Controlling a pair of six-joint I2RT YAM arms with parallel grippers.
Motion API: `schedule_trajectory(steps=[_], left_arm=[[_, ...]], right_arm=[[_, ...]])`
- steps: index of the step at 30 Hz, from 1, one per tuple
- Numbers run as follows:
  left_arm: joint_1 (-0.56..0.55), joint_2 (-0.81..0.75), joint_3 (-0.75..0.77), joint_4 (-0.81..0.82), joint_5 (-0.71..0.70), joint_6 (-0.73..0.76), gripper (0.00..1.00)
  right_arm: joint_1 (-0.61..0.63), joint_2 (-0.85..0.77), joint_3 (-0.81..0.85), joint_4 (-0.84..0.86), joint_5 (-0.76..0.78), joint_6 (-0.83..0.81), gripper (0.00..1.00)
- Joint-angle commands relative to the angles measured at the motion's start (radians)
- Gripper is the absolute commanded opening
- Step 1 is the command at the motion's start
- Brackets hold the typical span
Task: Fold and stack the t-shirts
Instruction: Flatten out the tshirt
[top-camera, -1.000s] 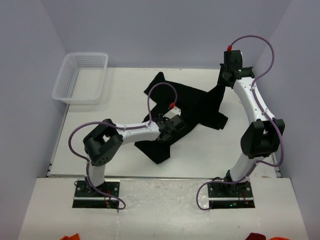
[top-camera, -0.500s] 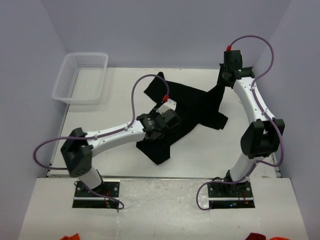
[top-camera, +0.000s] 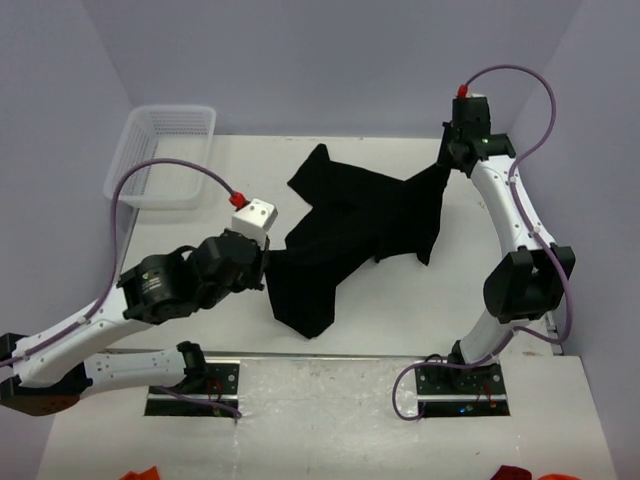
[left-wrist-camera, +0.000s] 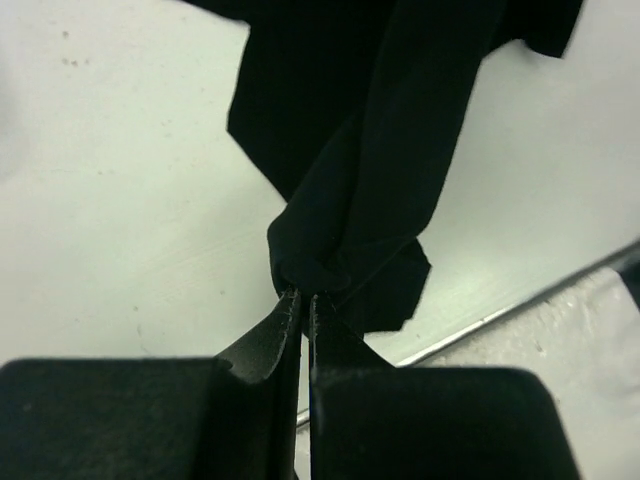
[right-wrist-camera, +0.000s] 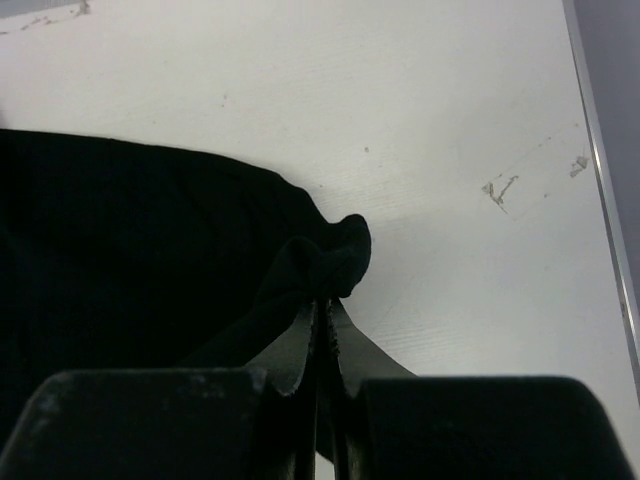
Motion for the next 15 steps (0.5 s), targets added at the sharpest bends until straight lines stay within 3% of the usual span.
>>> schedule_trajectory(steps=[1,5,11,15], left_arm=[[0.003,-0.111,0.0,-0.002,0.124,0.019,0.0],[0.003,-0.122,-0.021,0.033,0.198,-0.006,0.0],[0.003,-0.001,-0.262,0.093,0.261,-0.151,0.0],[0.005,0.026,-0.421,0.319,0.371,-0.185,0.0]], right_arm=[[0.001,-0.09,0.04,0.015,0.024,-0.014,0.0],[0.001,-0.106,0.06,-0.003,0.031,-0.018,0.0],[0.006,-0.089,0.062,-0.014,0.024,-0.018,0.0],[0.015,-0.072,0.066,-0.023,0.021,-0.029,0.0]])
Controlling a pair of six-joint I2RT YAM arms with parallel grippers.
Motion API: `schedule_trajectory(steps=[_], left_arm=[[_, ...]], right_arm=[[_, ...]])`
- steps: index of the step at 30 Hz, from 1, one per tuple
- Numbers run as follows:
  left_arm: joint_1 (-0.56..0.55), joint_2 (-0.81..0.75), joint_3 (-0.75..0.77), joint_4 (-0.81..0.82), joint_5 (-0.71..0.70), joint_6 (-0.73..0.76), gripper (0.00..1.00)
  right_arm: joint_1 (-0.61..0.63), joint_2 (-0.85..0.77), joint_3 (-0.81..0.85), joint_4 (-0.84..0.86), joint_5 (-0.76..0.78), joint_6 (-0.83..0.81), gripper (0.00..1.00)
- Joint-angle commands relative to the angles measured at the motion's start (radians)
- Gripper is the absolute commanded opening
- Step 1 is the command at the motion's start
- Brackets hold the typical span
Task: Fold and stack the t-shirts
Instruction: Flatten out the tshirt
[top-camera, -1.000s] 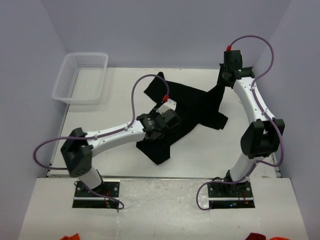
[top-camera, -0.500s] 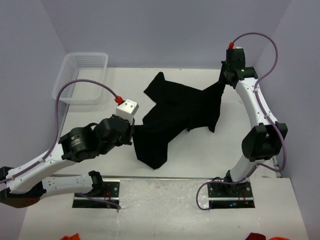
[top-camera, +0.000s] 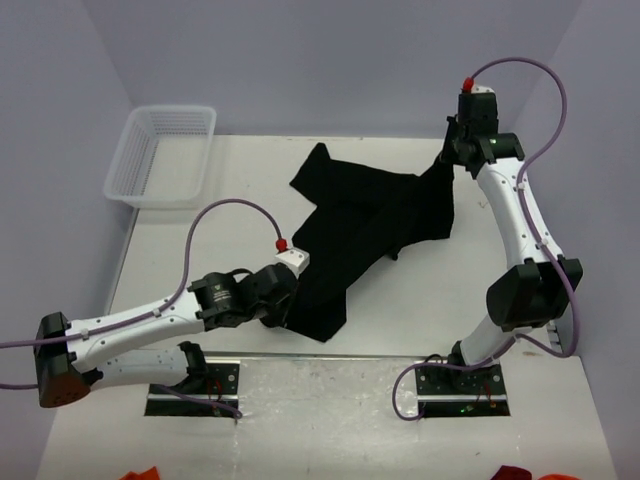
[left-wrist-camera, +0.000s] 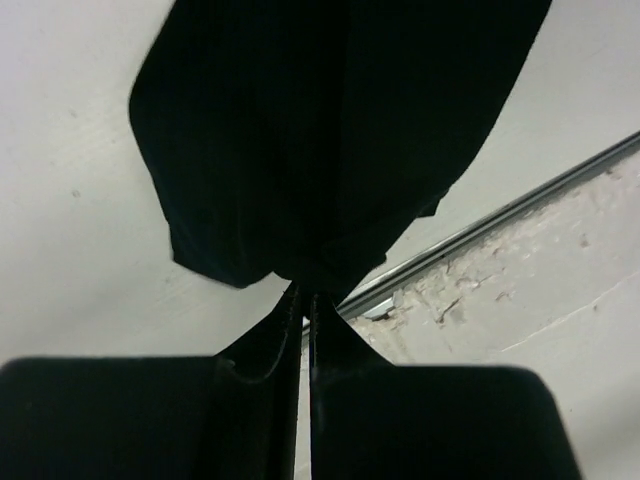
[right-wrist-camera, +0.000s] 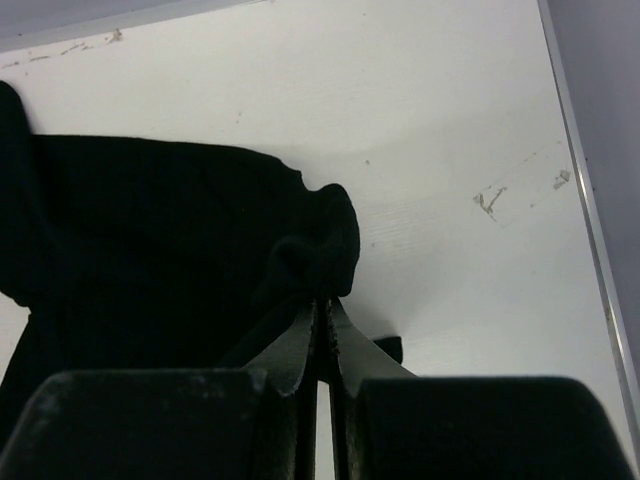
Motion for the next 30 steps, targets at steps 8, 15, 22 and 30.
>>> schedule_trajectory(steps=[8,15,22,30], left_arm=[[0.111,0.163,-0.04,0.044,-0.181,-0.127,0.29],[0.194,0.217,0.01,-0.033,-0.357,-0.193,1.0],[0.065,0.286,0.085,-0.144,-0.459,-0.248,1.0],[-0.126,0.457,0.277,-0.415,-0.609,-0.446,1.0]], right_arm=[[0.011,0.125,0.129,-0.005,-0.002,-0.029,0.0],[0.016,0.268,0.229,-0.013,-0.016,-0.044,0.0],[0.017,0.345,0.31,0.009,-0.016,-0.07,0.08],[0.02,0.386,0.442,0.029,0.019,-0.108,0.75]])
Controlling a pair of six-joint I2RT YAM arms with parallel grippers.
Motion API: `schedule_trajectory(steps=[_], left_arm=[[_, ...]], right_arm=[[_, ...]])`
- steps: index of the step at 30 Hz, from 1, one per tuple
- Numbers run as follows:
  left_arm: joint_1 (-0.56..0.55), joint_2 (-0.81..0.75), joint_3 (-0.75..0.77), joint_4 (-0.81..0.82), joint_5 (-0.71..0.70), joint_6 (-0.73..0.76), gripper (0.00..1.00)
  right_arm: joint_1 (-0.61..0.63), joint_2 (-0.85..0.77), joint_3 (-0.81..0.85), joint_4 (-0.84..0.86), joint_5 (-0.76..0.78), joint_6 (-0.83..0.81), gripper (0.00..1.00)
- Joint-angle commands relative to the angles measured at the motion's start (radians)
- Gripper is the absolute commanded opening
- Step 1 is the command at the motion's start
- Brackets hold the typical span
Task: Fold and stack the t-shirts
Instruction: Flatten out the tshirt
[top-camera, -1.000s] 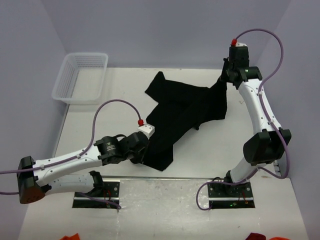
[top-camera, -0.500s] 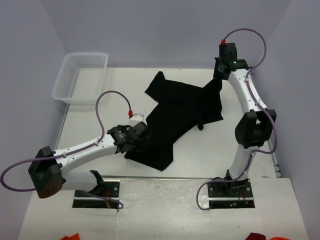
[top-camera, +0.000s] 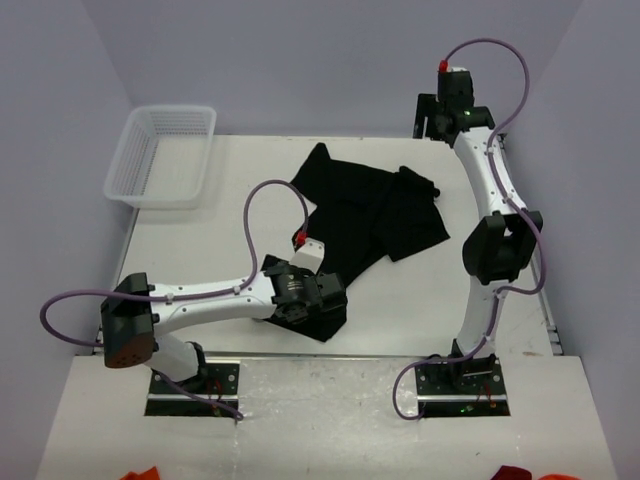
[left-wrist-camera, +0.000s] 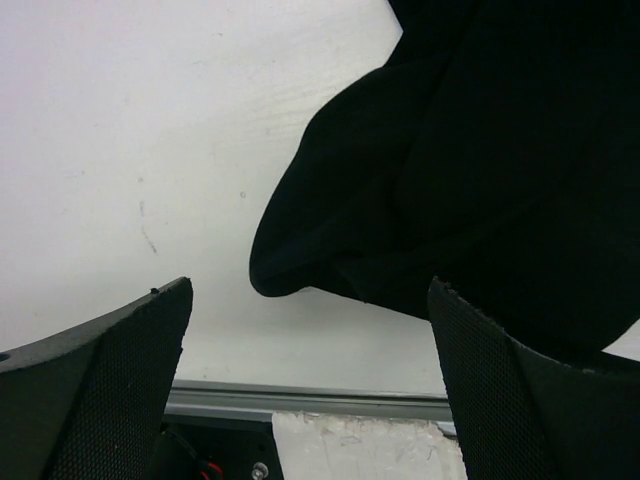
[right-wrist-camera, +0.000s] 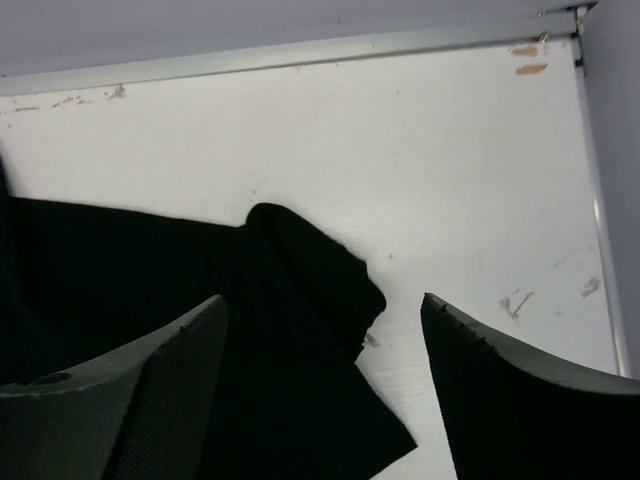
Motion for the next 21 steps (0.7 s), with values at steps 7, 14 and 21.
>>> schedule_trajectory(steps=[7,14,21], left_arm=[[-0.14,0.062,0.143,-0.254,-0.132,-0.223,0.95],[-0.231,0.21,0.195,-0.253,-0.083,-0.281,0.61],[-0.259,0.396,0.266,-0.254,-0.051,-0.316,0.35]], right_arm=[[0.025,-0.21,-0.106,0.075,0.078,0.009,0.88],[0.029,-0.506,-0.47,0.077,0.046,0.118,0.83],[0.031,-0.65,-0.639,0.116,-0.054,0.147,0.75]])
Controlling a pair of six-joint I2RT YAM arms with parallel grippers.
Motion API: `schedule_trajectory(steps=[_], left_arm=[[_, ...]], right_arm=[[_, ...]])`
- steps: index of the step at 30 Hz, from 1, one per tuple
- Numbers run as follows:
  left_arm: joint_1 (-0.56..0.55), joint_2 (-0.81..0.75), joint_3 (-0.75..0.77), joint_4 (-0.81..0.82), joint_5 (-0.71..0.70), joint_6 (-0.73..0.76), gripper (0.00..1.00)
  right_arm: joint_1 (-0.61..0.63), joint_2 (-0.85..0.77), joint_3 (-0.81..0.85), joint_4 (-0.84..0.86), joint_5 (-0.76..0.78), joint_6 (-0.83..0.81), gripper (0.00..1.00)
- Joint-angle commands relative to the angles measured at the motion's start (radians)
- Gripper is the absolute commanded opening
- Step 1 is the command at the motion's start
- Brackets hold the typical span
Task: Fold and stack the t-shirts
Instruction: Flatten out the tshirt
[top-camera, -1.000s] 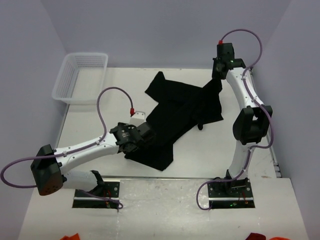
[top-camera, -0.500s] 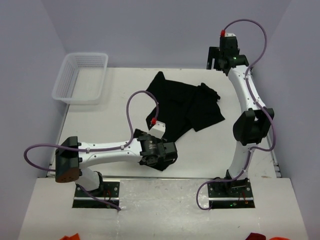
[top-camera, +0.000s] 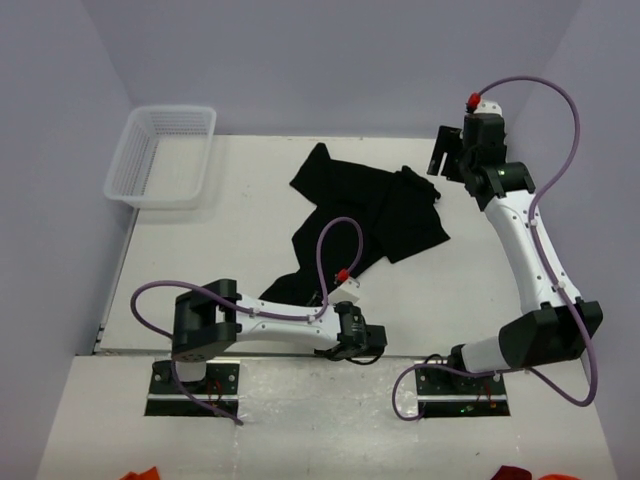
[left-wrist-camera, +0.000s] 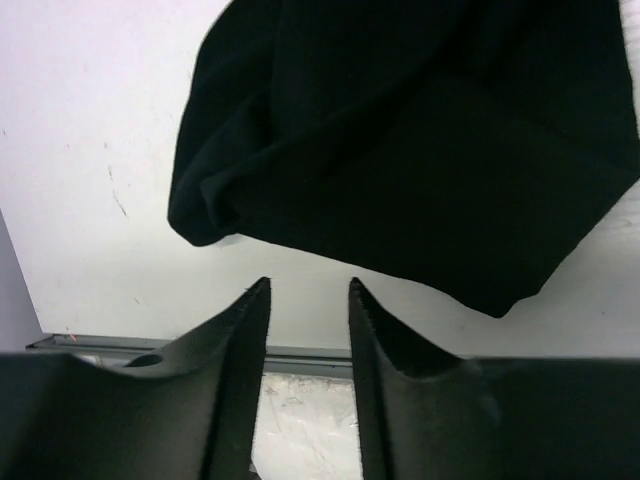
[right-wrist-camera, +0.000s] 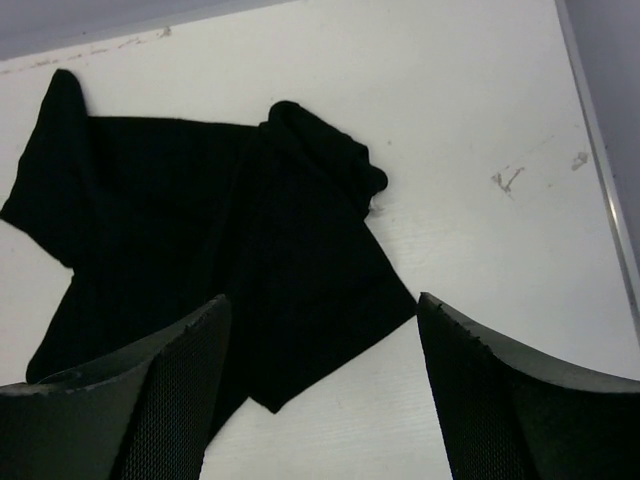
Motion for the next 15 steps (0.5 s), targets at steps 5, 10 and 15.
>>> schedule_trajectory(steps=[5,10,15], left_arm=[[0.03,0.057,0.018,-0.009,-0.024,-0.106,0.45],[0.083,0.075,-0.022,0.043,-0.071,-0.126,0.39],[0.137,0.092,-0.078,0.168,-0.081,-0.089,0.36]], right_arm=[[0.004,-0.122,-0.114,0.072,-0.078,0.03,0.75],[0.007,-0.124,-0.139,0.083,-0.113,0.037,0.75],[0.011,-0.123,-0.151,0.096,-0.116,0.037,0.75]])
